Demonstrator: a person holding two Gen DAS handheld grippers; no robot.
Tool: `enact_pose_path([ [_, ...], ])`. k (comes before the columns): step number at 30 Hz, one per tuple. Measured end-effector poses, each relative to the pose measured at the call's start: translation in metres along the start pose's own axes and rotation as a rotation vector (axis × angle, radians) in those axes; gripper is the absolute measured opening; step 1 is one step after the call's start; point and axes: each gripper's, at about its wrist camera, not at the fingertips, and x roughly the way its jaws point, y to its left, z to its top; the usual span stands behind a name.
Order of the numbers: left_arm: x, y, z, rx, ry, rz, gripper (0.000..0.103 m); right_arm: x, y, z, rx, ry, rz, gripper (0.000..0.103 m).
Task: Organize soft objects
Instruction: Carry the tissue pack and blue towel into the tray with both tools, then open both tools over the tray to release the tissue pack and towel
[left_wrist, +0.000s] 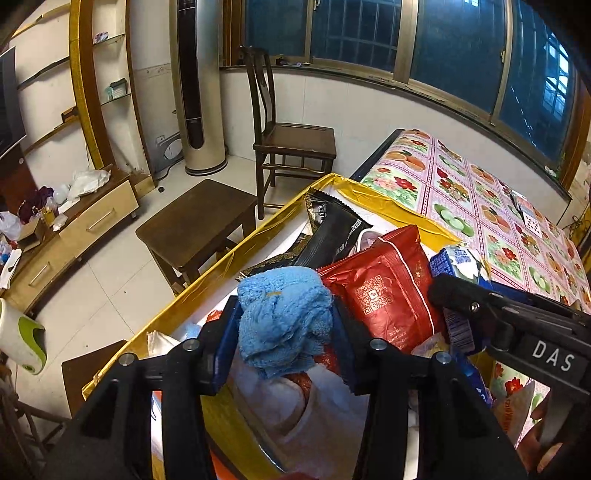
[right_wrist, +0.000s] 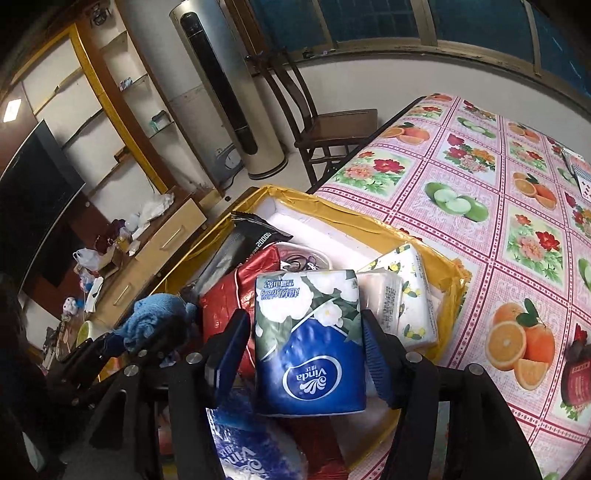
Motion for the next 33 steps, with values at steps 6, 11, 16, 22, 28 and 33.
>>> enact_pose_path([
  [6, -0.006, 0.003, -0.001, -0.008, -0.027, 0.024, 0.065, -0.019, 0.009, -0.002, -0.018, -0.047, 0.0, 0.064],
  [11, -0.021, 0.002, -0.003, 0.005, -0.076, 0.047, 0.074, -0.045, 0.018, -0.009, -0.051, -0.109, -0.004, 0.069],
  [16, -0.034, 0.0, -0.004, 0.019, -0.111, 0.05, 0.077, -0.069, 0.021, -0.02, -0.065, -0.157, 0.004, 0.07],
  [22, -0.052, -0.004, -0.009, 0.033, -0.165, 0.037, 0.081, -0.099, 0.018, -0.043, -0.083, -0.215, -0.004, 0.07],
  [28, -0.068, -0.011, -0.016, 0.056, -0.207, 0.019, 0.082, -0.131, 0.012, -0.079, -0.109, -0.302, -0.003, 0.078],
  [33, -0.079, -0.014, -0.025, 0.041, -0.239, -0.035, 0.084, -0.137, 0.007, -0.097, -0.102, -0.328, -0.031, 0.08],
])
